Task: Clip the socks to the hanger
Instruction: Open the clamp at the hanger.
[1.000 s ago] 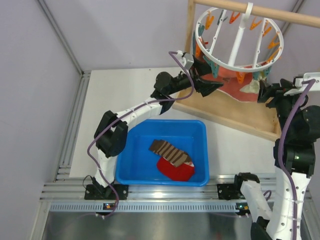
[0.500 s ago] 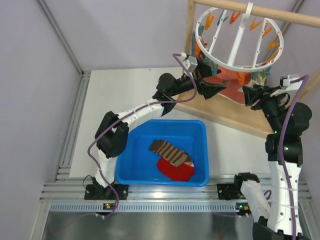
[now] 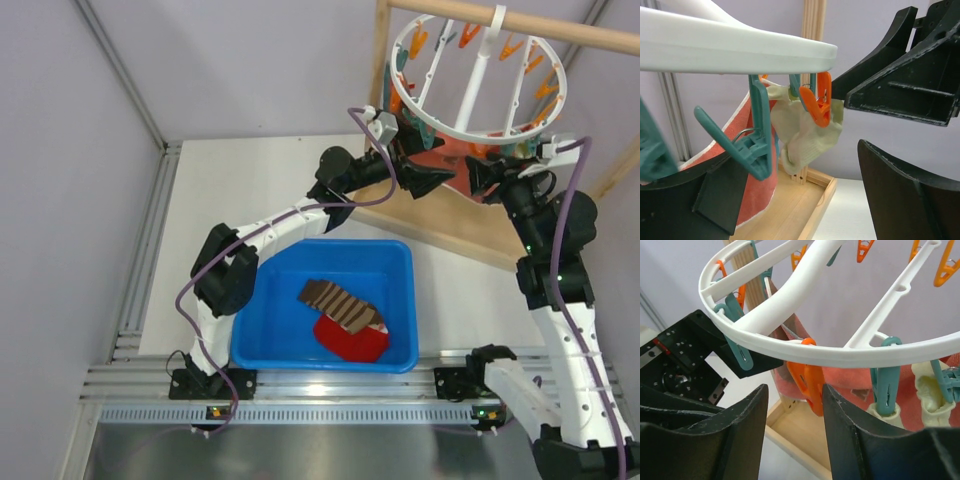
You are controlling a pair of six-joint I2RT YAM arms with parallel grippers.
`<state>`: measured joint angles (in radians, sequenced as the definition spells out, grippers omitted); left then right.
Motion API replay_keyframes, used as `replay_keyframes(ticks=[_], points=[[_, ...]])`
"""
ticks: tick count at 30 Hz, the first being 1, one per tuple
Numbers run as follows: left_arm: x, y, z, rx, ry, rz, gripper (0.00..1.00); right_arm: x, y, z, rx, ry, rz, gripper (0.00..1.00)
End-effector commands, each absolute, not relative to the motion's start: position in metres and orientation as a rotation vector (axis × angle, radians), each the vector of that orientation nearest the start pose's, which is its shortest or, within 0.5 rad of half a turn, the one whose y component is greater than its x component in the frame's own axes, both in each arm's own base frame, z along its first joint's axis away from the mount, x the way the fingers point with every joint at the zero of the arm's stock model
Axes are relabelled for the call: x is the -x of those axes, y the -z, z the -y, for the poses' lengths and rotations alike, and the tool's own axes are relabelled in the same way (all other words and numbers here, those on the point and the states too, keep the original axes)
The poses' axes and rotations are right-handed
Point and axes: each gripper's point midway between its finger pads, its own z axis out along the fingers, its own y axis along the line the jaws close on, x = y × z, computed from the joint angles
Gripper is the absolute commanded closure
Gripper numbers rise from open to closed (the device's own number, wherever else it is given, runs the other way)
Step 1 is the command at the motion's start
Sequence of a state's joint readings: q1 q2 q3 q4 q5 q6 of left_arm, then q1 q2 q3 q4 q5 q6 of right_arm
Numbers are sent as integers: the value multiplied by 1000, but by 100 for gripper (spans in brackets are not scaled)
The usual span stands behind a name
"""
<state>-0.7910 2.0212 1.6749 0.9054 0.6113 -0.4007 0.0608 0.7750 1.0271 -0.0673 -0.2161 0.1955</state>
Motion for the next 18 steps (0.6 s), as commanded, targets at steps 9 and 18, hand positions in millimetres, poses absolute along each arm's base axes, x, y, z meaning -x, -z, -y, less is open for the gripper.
replay_keyframes(ticks=[9, 18], points=[[-327, -420, 493, -784, 1353, -867, 9, -316, -449, -35, -58, -171, -1296, 59], [-324, -420, 493, -794, 1367, -868, 9, -316, -456, -38, -59, -199, -1281, 86]])
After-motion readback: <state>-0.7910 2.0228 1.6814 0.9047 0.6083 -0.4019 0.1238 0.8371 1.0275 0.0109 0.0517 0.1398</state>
